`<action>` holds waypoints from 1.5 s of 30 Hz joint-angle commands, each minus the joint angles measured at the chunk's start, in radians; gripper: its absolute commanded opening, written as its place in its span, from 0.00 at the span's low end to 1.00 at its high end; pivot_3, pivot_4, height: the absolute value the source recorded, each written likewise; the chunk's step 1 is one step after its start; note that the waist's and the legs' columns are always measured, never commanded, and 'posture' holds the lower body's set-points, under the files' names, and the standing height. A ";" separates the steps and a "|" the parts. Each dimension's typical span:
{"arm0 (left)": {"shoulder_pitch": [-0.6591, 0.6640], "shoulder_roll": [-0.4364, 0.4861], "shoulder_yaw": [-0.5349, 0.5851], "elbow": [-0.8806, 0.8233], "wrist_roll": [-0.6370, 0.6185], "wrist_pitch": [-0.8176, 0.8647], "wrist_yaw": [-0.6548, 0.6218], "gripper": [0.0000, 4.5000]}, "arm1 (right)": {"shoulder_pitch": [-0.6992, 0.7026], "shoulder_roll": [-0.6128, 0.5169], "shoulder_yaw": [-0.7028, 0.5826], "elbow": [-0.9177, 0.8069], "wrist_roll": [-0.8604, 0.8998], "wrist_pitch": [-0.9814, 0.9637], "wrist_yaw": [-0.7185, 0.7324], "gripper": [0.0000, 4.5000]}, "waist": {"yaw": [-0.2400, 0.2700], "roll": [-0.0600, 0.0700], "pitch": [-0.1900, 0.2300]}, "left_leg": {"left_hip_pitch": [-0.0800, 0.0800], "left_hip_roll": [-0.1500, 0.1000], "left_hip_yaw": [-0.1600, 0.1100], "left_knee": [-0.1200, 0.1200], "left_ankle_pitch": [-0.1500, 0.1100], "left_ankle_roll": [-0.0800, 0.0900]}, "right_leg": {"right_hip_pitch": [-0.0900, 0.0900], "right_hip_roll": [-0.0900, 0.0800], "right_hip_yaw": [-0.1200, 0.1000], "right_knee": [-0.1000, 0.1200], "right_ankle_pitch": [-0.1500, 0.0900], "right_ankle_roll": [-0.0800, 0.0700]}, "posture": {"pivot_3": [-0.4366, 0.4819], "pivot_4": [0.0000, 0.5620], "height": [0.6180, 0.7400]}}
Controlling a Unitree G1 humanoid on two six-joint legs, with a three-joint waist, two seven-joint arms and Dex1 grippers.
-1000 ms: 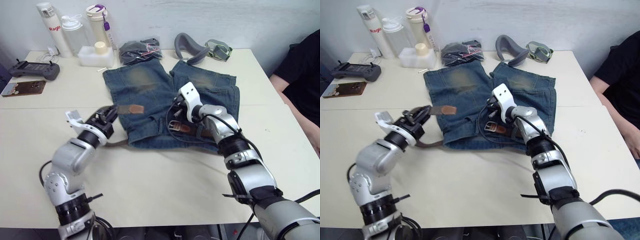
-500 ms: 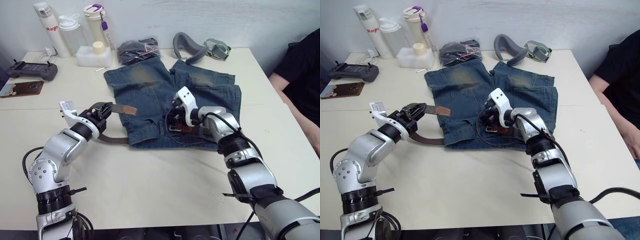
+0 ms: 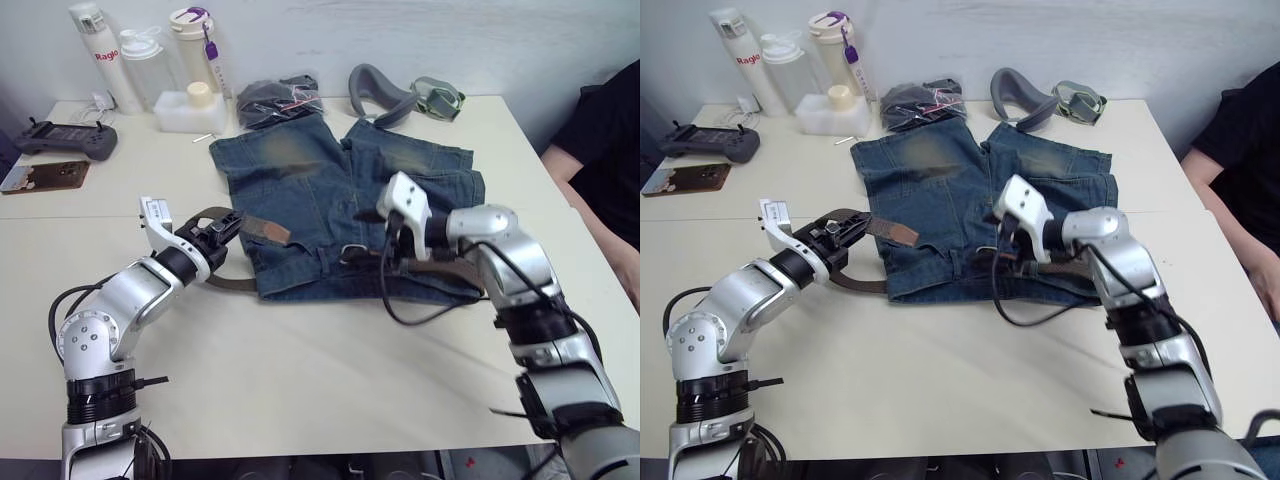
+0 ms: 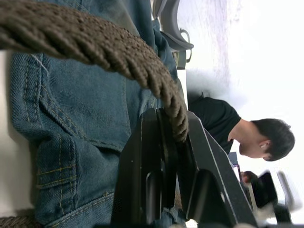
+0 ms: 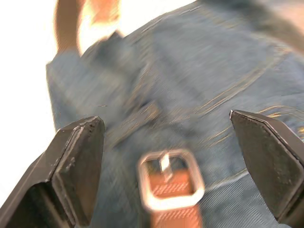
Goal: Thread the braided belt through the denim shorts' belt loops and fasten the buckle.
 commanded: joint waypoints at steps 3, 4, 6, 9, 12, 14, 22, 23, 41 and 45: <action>-0.016 0.015 -0.014 -0.013 0.001 0.005 -0.026 0.00 | 0.078 -0.023 0.052 -0.016 -0.187 -0.356 -0.138 0.99 | 0.000 0.000 0.000 | 0.000 0.000 0.000 0.000 0.000 -0.001 | 0.000 0.000 0.000 0.002 0.000 0.000 | 0.48 0.27 1.00; -0.017 0.015 -0.019 -0.013 0.002 0.008 -0.027 0.00 | 0.084 -0.027 0.062 0.001 -0.226 -0.411 -0.167 0.99 | 0.000 0.000 0.000 | 0.000 0.000 0.000 0.001 0.001 -0.001 | 0.000 0.000 0.000 0.002 0.000 0.000 | 0.48 0.27 1.00; -0.017 0.016 -0.029 -0.014 0.001 0.013 -0.028 0.00 | 0.090 -0.021 0.066 0.031 -0.279 -0.481 -0.225 0.99 | 0.000 0.000 0.000 | 0.001 0.000 0.000 0.001 0.001 -0.001 | 0.000 0.000 0.000 0.002 0.000 0.000 | 0.48 0.27 1.00; -0.017 0.022 -0.035 -0.012 -0.001 0.019 -0.029 0.00 | 0.091 -0.023 0.076 0.070 -0.345 -0.559 -0.282 0.99 | 0.001 0.000 0.000 | 0.001 0.000 0.000 0.001 0.001 -0.001 | 0.000 0.000 0.000 0.002 0.000 0.000 | 0.48 0.27 1.00; -0.020 0.025 -0.038 -0.009 -0.004 0.019 -0.029 0.00 | 0.091 -0.041 0.099 0.106 -0.426 -0.629 -0.325 0.99 | 0.002 0.000 0.000 | 0.001 0.000 0.000 0.001 0.001 -0.001 | 0.000 0.000 0.000 0.002 0.000 0.000 | 0.48 0.27 1.00; -0.022 0.026 -0.039 -0.009 -0.006 0.018 -0.030 0.00 | 0.091 -0.045 0.107 0.128 -0.462 -0.662 -0.344 0.99 | 0.002 0.000 0.000 | 0.001 0.000 0.000 0.001 0.001 -0.001 | 0.000 0.000 0.000 0.002 0.000 0.000 | 0.48 0.27 1.00; -0.015 0.027 -0.041 -0.016 -0.009 0.014 -0.029 0.00 | 0.063 -0.026 0.096 0.182 -0.554 -0.734 -0.460 0.99 | 0.002 0.000 0.000 | 0.002 0.000 0.000 0.001 0.001 -0.002 | 0.001 0.000 0.000 0.002 0.000 0.000 | 0.48 0.27 1.00; -0.014 0.027 -0.041 -0.017 -0.009 0.014 -0.028 0.00 | 0.058 -0.020 0.081 0.183 -0.553 -0.739 -0.486 0.99 | 0.002 0.000 0.000 | 0.002 0.000 0.000 0.001 0.001 -0.002 | 0.001 0.000 0.000 0.002 0.000 0.000 | 0.48 0.27 1.00; -0.009 0.042 -0.050 -0.005 -0.002 0.025 -0.050 0.00 | 0.194 -0.037 -0.110 -0.163 0.096 -0.376 -0.210 0.99 | 0.005 0.000 0.000 | 0.002 0.001 0.000 0.001 0.001 -0.001 | 0.002 0.000 0.000 0.002 0.000 0.000 | 0.48 0.27 1.00; -0.014 0.039 -0.063 -0.003 0.014 0.028 -0.054 0.00 | 0.142 0.021 -0.078 -0.129 0.053 -0.259 -0.255 0.99 | 0.002 0.000 0.000 | 0.002 0.001 -0.001 0.001 0.001 -0.001 | 0.001 0.000 0.000 0.003 0.000 0.000 | 0.48 0.27 1.00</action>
